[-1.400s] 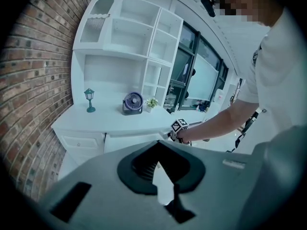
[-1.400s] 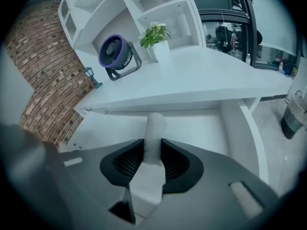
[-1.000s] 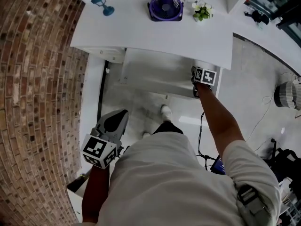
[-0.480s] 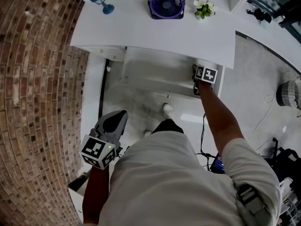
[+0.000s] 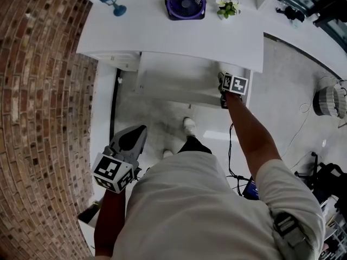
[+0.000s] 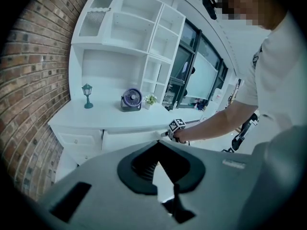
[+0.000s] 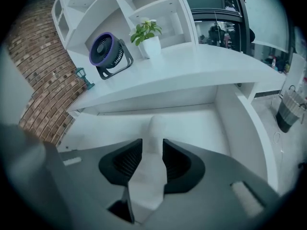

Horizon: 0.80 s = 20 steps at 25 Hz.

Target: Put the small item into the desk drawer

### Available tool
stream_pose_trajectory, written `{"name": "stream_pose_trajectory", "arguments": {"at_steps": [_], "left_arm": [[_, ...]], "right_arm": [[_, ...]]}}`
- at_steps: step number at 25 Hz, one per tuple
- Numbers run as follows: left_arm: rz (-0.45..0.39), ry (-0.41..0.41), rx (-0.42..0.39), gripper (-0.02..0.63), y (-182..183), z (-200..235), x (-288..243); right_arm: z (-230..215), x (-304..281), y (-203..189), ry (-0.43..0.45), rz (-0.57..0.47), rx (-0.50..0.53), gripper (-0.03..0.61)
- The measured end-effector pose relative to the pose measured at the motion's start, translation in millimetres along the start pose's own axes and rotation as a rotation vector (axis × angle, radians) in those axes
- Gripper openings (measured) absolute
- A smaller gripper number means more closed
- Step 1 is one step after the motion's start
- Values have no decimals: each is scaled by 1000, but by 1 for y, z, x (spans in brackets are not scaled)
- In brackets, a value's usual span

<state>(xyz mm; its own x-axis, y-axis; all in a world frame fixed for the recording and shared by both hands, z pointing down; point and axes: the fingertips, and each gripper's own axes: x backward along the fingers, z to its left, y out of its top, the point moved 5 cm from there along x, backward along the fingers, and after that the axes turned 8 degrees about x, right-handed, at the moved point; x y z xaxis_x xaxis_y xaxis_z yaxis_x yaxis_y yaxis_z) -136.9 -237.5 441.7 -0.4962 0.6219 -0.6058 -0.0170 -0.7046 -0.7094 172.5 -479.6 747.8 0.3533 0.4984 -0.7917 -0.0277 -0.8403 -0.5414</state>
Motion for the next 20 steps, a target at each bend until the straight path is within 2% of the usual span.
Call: {"name": "stream_pose_trajectory", "arguments": {"at_steps": [7,12,20], "left_arm": [[-2,-48,-41,6,-10,-6,16],[-26,-80,-42,6,-25,-7,35],[-41,-142,-71,6,-48,-12,62]], "right_arm": [[14,35,1,-15,-70,71,125],[34,66,0,-37,-121,171,93],[70,115,-18,-25,-178,196,59]]}}
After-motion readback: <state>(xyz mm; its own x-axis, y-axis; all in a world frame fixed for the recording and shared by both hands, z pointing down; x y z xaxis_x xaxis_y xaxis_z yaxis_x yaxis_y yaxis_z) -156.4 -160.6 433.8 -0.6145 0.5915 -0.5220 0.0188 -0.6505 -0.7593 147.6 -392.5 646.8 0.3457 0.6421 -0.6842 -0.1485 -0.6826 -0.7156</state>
